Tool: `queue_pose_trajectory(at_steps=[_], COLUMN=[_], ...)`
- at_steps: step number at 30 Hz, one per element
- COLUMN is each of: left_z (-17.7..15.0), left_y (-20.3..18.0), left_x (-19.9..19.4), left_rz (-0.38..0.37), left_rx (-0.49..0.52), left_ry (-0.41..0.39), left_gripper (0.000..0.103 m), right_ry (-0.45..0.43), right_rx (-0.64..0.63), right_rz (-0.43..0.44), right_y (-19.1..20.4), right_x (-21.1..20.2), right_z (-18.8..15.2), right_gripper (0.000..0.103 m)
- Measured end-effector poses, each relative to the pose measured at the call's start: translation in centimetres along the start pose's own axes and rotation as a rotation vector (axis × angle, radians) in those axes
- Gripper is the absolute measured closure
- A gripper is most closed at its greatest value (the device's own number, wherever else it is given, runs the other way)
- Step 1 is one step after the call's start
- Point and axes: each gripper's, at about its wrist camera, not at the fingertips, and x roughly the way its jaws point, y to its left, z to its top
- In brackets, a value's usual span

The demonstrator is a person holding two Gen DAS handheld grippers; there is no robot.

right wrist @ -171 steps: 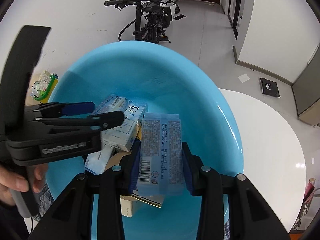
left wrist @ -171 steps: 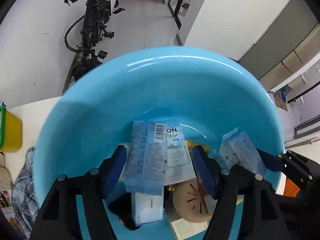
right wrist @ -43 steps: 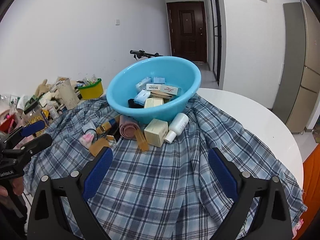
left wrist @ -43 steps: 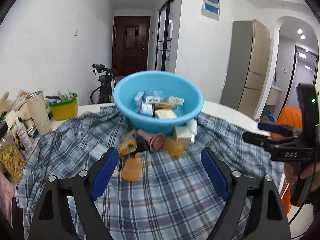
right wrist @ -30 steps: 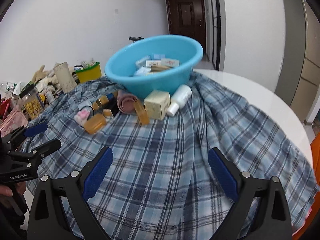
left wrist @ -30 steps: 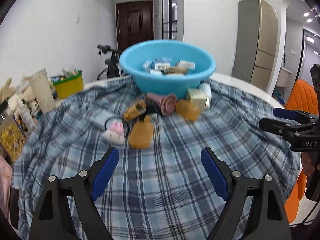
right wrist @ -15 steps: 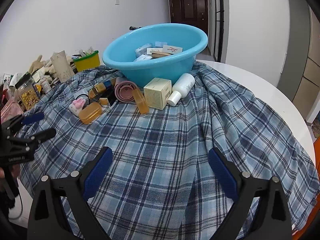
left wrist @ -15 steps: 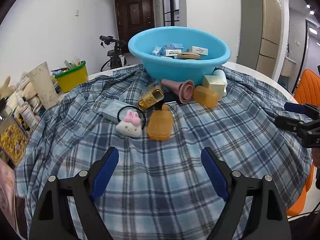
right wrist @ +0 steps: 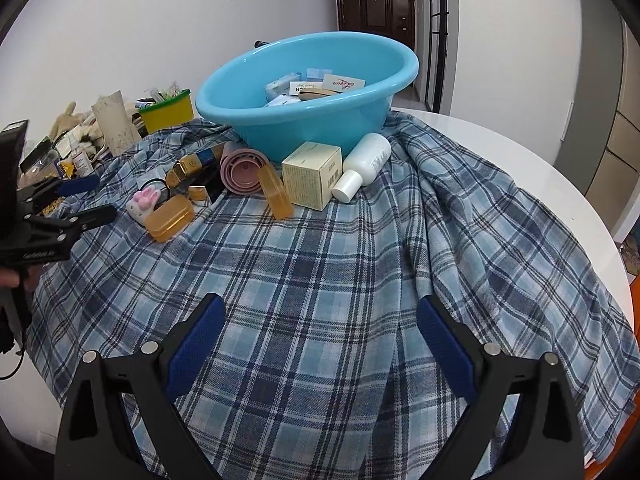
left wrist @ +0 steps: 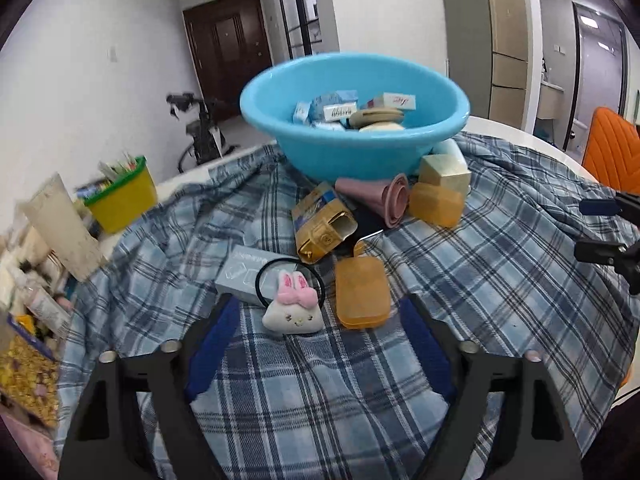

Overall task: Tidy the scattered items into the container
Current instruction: 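Lower the open left gripper onto the pink bunny hair tie and close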

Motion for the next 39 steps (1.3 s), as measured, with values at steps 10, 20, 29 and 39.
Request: queue_pose_trajectory(at_steps=[10, 20, 29, 39], left_z=[0.1, 0.2, 0.4, -1.0], left_y=[1.9, 2.1, 1.0, -1.9], left_x=[4.0, 5.5, 2.7, -1.8], left_rz=[-0.028, -0.02, -0.034, -0.171], left_rx=[-0.032, -0.038, -0.014, -0.034], left_ry=[0.096, 0.122, 0.101, 0.14], left_gripper=[0.052, 0.073, 0.081, 0.081], right_ry=[0.035, 0.054, 0.036, 0.006], right_rx=[0.014, 0.027, 0.028, 0.02], right_rz=[0.0, 0.006, 0.008, 0.027], right_y=[-0.1, -0.3, -0.4, 0.2], right_x=[1.5, 2.2, 1.2, -0.3], right_z=[0.1, 0.1, 0.0, -0.4], right_gripper=[0.007, 0.007, 0.007, 0.007])
